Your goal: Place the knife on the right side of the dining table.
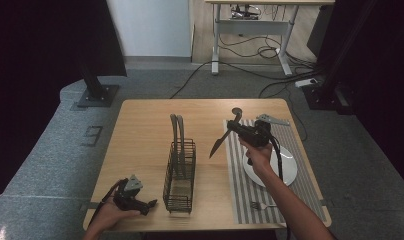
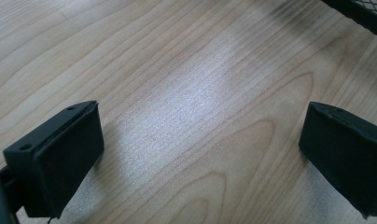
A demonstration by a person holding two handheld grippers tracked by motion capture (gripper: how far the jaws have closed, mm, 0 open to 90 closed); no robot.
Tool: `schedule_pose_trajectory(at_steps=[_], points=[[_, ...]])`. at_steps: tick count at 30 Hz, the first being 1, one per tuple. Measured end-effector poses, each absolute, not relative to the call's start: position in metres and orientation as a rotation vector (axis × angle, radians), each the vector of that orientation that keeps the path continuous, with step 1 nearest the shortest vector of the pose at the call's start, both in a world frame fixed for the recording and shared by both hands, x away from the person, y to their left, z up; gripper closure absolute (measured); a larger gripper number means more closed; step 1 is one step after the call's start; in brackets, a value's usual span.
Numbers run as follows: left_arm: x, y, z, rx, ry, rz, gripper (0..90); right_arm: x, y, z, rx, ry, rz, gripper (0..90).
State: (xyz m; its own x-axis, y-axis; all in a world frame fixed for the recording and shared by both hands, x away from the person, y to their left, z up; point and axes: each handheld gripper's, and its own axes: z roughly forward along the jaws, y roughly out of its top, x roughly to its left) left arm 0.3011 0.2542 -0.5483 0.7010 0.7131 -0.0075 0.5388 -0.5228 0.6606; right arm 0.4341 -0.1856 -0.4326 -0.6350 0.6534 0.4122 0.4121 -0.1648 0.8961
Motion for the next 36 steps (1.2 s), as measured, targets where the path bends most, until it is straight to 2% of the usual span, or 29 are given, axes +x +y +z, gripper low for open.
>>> schedule_pose_trajectory(at_steps=[24, 36], points=[[0.301, 0.254, -0.548, 2.259, 0.949, 0.348, 0.0, 0.448, -0.215, -0.433, 1.302, 1.783, 1.834, 82.7], [0.301, 0.254, -0.548, 2.259, 0.949, 0.349, 0.0, 0.469, -0.221, -0.428, 1.32, 1.745, 1.809, 82.7]])
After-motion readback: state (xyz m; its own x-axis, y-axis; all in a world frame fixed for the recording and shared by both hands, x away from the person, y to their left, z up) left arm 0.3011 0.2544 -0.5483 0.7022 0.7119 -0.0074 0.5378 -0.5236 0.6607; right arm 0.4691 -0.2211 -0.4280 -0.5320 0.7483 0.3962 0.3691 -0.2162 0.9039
